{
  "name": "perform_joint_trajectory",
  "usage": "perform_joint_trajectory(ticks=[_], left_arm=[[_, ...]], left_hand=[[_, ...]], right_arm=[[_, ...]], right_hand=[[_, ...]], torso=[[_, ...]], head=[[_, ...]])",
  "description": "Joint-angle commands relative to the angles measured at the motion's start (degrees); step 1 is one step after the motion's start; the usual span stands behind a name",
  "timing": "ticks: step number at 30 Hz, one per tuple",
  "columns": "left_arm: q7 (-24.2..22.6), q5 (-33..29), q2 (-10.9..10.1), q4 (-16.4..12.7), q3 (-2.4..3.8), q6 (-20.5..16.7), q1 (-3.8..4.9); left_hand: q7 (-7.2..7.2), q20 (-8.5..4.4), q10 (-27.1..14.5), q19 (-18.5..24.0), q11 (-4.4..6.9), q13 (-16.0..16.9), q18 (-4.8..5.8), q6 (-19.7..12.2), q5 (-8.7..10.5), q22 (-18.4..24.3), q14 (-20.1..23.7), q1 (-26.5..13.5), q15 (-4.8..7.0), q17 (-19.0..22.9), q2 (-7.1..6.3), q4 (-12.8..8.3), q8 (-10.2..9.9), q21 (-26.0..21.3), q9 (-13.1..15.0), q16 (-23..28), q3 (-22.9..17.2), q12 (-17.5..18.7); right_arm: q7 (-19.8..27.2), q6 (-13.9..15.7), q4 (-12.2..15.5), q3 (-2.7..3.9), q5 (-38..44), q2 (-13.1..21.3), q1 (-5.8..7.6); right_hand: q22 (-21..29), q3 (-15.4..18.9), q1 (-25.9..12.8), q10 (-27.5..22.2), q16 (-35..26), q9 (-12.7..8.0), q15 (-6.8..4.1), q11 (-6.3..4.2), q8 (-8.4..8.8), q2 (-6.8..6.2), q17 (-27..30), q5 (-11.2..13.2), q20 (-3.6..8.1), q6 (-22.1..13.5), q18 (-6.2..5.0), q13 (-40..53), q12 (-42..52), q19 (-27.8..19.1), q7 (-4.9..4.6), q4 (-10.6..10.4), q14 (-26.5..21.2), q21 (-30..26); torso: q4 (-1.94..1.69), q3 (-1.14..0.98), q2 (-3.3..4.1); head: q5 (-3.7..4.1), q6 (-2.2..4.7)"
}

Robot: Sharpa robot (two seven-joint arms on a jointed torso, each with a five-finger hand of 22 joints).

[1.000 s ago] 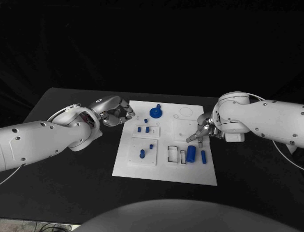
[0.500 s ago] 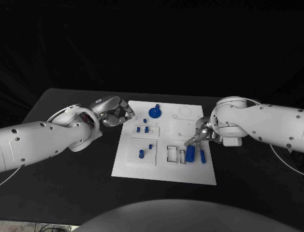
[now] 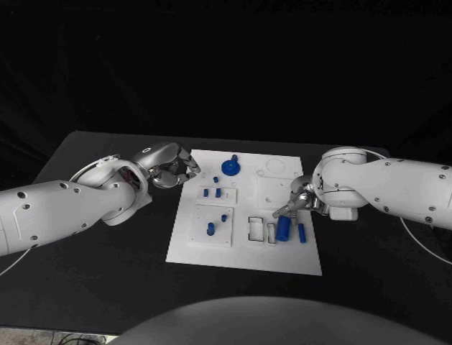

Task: Assemble the parts on the task board

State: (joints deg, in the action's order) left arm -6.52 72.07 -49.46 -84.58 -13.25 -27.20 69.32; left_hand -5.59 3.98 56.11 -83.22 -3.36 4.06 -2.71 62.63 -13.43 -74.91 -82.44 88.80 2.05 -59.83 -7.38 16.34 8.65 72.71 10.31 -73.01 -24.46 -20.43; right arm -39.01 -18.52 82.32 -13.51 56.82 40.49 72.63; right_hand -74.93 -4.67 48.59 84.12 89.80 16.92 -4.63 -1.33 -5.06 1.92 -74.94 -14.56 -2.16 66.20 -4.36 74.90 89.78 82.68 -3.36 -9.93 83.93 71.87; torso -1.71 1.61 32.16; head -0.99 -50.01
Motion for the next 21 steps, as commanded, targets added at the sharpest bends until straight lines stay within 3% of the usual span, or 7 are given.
perform_joint_trajectory(ticks=[1, 13, 21], left_arm=[[-0.03, -0.11, 0.01, -0.14, 0.04, 0.54, -0.05], [0.01, -0.11, 0.06, -0.05, 0.04, 0.36, -0.05], [0.17, -0.15, 0.00, 0.07, 0.04, 0.45, -0.05]], left_hand=[[-0.30, 0.15, 0.35, 0.28, -0.06, -0.04, -0.84, 0.27, -0.37, -10.39, -0.11, 0.29, 0.01, 0.15, 0.48, 0.05, 0.26, -0.39, 0.08, 0.02, -0.13, -0.38], [-0.30, 0.15, 0.35, 0.32, -0.06, -0.05, -0.86, 0.26, -0.37, -10.36, -0.10, 0.29, 0.01, 0.24, 0.49, 0.05, 0.26, -0.49, 0.09, 0.06, -0.13, -0.38], [-0.30, 0.15, 0.35, 0.32, -0.06, -0.05, -0.86, 0.26, -0.37, -10.36, -0.10, 0.29, 0.01, 0.24, 0.49, 0.05, 0.26, -0.49, 0.09, 0.06, -0.13, -0.38]], right_arm=[[-0.40, 0.78, -0.09, -0.03, 2.07, -0.10, -0.37], [-0.15, 3.14, -0.13, -0.03, 2.92, -0.17, -1.84], [0.20, 5.91, -0.24, -0.03, 0.34, 0.03, -2.17]], right_hand=[[-9.29, -0.07, 0.96, 5.88, 0.20, 0.20, 0.48, 0.41, 0.40, -0.13, -15.06, -0.75, -0.02, -0.37, 0.12, 15.10, 0.22, -0.69, -0.09, 0.93, 6.07, -1.11], [-8.18, -0.60, 2.33, 5.88, 0.20, 1.37, 0.47, 0.49, 0.63, -0.75, -15.06, -1.58, -0.06, -0.84, -0.56, 15.10, 0.22, -1.88, -0.15, 2.83, 6.07, -4.75], [-7.78, -2.73, 5.38, 5.88, 0.20, 4.02, 0.14, 0.12, -0.20, 0.19, -15.06, -5.38, 0.18, -0.64, -0.76, 15.10, 0.22, -2.13, 0.28, 5.19, 6.07, -6.18]], torso=[[0.04, -0.03, -0.02], [0.03, 0.00, 0.01], [0.03, -0.02, -0.02]], head=[[-0.05, 0.01], [0.03, 0.01], [-0.03, 0.01]])
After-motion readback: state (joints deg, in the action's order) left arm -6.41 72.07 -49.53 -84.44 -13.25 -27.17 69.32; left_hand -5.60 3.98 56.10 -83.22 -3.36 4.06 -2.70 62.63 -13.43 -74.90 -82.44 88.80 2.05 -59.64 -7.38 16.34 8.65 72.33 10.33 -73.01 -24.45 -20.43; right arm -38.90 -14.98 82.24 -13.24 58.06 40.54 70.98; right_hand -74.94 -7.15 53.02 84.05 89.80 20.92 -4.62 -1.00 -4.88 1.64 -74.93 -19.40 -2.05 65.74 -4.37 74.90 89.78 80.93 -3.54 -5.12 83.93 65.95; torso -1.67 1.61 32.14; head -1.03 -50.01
